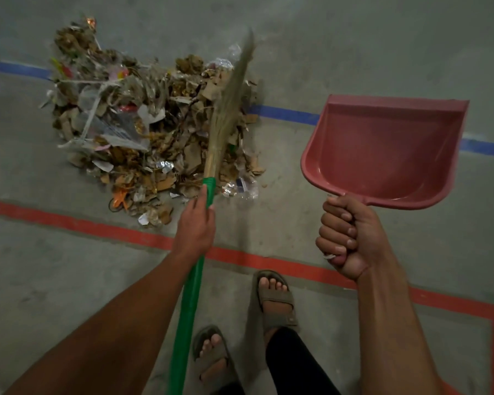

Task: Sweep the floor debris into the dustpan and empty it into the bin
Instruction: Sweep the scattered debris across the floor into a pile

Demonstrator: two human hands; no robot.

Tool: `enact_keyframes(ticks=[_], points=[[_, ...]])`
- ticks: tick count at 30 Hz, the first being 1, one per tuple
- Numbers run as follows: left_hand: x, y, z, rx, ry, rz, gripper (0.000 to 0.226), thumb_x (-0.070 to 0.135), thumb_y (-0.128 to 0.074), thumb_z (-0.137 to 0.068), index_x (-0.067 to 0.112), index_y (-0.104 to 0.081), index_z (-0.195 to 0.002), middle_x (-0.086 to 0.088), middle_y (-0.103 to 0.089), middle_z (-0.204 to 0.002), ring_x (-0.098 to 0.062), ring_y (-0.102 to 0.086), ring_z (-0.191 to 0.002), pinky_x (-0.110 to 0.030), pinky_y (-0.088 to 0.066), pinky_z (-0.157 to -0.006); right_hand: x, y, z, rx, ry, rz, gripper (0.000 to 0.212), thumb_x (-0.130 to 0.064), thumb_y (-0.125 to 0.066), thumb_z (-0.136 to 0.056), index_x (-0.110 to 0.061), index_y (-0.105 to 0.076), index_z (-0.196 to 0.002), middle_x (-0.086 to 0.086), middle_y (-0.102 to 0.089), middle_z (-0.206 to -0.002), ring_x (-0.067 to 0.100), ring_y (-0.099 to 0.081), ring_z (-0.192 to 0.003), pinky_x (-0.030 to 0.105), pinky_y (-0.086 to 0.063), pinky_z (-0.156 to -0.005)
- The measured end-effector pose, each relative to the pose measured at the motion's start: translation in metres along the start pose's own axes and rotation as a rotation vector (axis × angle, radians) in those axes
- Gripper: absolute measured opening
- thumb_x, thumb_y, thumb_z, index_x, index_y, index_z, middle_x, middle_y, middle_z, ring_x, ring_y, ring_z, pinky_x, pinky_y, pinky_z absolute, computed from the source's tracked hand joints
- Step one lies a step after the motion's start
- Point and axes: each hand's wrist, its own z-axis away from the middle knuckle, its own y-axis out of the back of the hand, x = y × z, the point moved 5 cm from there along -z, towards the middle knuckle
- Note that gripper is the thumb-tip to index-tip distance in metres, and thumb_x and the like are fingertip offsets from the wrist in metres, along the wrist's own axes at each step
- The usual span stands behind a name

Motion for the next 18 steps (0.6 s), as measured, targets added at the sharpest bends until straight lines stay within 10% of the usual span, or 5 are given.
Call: enact_keyframes(ticks=[11, 18], points=[[0.007, 0.009, 0.026, 0.017, -0.052, 0.065, 0.061, 0.032, -0.040, -0.110, 0.029, -0.015, -0.165, -0.008, -0.048, -0.136, -0.022, -0.051, -0.112, -0.039, -0.045, -0.091, 0.010, -0.010, 0.002, -0.014, 0.004, 0.028, 0.040, -0.018, -0.049, -0.095, -0.023, -0.027, -0.063, -0.009, -0.018, -0.040, 0.004, -0.015, -0.028, 0.018, -0.011, -0.034], [0.008, -0.027, 0.063, -0.304, -0.269, -0.022, 0.061, 0.029, -0.043, -0.109, 0.027, -0.019, -0.165, -0.001, -0.047, -0.133, -0.017, -0.053, -0.100, -0.031, -0.044, -0.083, 0.013, -0.013, -0.001, -0.002, -0.010, 0.049, 0.040, -0.019, -0.050, -0.095, -0.024, -0.028, -0.063, -0.010, -0.018, -0.041, 0.004, -0.014, -0.028, 0.020, -0.009, -0.036]])
